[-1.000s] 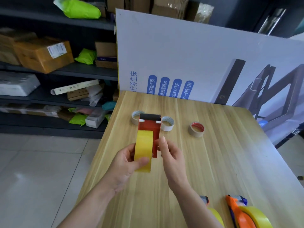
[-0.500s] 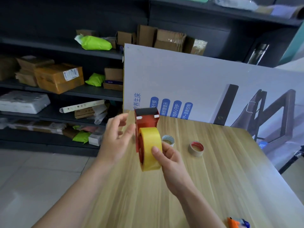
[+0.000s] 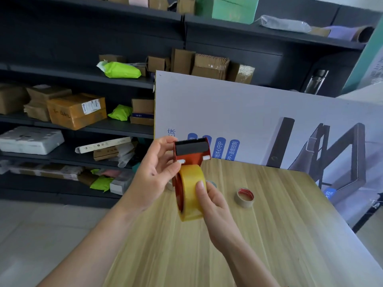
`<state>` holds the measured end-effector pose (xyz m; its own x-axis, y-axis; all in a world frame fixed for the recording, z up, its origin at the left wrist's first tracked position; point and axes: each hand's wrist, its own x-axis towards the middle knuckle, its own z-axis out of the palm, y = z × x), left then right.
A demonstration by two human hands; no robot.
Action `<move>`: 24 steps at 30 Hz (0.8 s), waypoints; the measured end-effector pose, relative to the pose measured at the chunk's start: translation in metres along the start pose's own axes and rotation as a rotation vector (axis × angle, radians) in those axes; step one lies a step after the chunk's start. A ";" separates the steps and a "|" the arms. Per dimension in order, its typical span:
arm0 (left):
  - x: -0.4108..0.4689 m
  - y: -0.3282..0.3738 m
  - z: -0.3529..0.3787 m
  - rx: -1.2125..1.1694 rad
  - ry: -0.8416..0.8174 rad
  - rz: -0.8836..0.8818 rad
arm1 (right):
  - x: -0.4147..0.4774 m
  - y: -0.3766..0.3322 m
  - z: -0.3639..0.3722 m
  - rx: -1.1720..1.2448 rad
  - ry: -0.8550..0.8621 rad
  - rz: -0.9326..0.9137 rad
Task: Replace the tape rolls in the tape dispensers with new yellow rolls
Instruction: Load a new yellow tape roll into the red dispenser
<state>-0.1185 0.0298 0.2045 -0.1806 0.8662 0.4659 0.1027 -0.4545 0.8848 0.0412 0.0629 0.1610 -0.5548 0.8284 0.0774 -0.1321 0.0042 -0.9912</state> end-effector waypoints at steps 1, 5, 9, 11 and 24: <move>-0.001 0.001 0.002 0.009 -0.012 0.015 | 0.000 -0.001 0.000 0.000 0.002 -0.005; -0.005 0.004 0.008 0.054 -0.025 0.045 | -0.001 -0.003 0.000 0.022 0.007 -0.008; -0.007 0.004 0.007 0.071 -0.002 0.036 | -0.006 -0.004 -0.001 0.042 -0.034 0.020; -0.008 0.004 0.007 0.079 -0.003 0.050 | -0.006 -0.003 0.000 0.016 -0.019 0.003; -0.011 -0.001 0.015 0.651 0.112 0.217 | -0.004 -0.010 0.005 -0.083 0.114 -0.069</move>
<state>-0.1019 0.0238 0.1988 -0.1860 0.7273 0.6606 0.7076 -0.3673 0.6037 0.0408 0.0566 0.1716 -0.4494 0.8826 0.1378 -0.0960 0.1057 -0.9898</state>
